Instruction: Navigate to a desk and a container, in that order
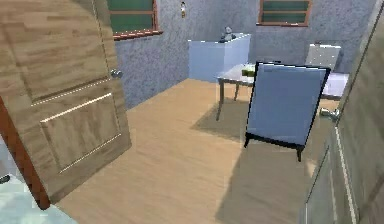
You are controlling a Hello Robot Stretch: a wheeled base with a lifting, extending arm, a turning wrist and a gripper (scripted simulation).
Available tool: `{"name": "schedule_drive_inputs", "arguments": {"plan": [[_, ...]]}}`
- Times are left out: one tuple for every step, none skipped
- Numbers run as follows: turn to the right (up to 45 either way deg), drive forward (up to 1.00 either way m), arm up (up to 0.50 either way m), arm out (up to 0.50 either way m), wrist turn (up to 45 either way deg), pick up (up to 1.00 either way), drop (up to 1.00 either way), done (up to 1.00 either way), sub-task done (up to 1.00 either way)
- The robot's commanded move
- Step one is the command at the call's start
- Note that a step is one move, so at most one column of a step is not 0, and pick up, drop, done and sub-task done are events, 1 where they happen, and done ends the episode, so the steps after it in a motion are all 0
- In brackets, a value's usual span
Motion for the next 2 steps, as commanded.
{"name": "schedule_drive_inputs", "arguments": {"plan": [[0.0, 1.00, 0.00, 0.00, 0.0, 0.00, 0.00, 0.00, 0.00], [-3.0, 0.00, 0.00, 0.00, 0.0, 0.00, 0.00, 0.00, 0.00]]}}
